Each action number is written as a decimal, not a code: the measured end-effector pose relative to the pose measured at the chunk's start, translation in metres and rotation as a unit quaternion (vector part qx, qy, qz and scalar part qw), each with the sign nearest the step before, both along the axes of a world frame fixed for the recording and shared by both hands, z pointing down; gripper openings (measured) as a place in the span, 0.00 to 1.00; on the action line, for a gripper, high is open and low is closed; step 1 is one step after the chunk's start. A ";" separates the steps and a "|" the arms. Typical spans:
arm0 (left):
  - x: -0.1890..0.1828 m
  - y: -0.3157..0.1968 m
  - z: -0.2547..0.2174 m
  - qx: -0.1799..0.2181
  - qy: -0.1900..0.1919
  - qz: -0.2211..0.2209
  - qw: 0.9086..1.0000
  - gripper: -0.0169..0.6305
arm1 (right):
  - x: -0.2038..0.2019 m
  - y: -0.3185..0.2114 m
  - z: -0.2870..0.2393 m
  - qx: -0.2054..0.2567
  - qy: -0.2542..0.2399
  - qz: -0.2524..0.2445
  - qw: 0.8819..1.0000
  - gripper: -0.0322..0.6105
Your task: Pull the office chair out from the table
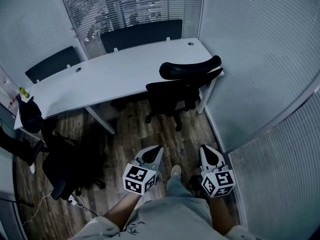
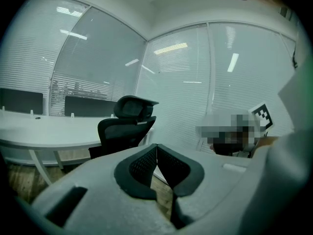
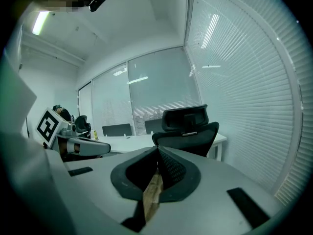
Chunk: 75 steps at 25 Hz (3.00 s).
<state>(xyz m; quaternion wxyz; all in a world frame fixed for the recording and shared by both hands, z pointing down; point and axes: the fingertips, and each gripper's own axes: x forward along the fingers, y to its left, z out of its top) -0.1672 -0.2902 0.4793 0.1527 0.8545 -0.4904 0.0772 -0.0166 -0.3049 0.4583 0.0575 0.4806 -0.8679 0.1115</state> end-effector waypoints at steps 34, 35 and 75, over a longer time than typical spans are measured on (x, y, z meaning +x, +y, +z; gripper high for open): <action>0.012 -0.212 -0.012 0.001 -0.001 -0.049 0.999 0.04 | 0.015 -0.222 -0.008 -0.005 -0.001 -0.037 0.999 0.06; 0.011 -0.216 -0.013 0.003 -0.001 -0.049 0.999 0.04 | 0.016 -0.225 -0.008 -0.006 -0.001 -0.033 0.999 0.06; -0.042 -0.400 -0.010 0.011 -0.046 0.059 0.997 0.46 | -0.017 -0.362 0.011 -0.025 0.015 0.030 0.999 0.49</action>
